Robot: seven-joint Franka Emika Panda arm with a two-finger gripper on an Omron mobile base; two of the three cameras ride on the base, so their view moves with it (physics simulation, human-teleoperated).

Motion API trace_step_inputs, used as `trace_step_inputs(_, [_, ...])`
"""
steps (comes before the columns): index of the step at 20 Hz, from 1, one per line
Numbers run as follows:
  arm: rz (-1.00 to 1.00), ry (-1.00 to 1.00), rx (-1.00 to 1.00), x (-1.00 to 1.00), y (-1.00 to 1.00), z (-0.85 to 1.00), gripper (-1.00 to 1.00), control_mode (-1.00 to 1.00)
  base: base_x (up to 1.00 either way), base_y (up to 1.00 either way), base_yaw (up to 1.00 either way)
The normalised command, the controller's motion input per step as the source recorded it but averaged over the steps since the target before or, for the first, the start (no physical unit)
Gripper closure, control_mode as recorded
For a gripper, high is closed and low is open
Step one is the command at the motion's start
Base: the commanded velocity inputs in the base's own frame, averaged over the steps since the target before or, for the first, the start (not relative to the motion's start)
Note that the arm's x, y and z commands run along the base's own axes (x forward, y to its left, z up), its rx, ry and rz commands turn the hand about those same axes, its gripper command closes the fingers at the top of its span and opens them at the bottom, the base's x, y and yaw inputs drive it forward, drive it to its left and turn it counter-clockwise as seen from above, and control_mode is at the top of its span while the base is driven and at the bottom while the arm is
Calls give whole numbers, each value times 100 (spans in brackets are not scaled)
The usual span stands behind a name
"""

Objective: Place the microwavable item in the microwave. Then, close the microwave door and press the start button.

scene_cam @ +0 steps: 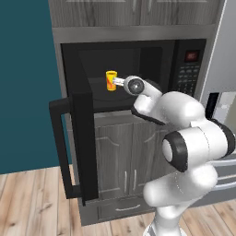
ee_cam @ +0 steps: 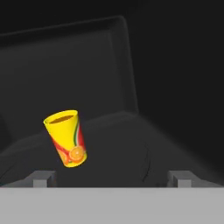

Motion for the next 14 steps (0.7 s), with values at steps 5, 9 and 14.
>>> trace_step_inputs(5, [0, 14, -3, -83, -21, 37, -100, -100, 0, 0, 0])
trace_step_inputs(9, [0, 25, -7, -58, -39, 41, -100, -100, 0, 0, 0])
trace_step_inputs(14, [0, 31, -1, -16, -10, 4, -100, -100, 0, 0, 0])
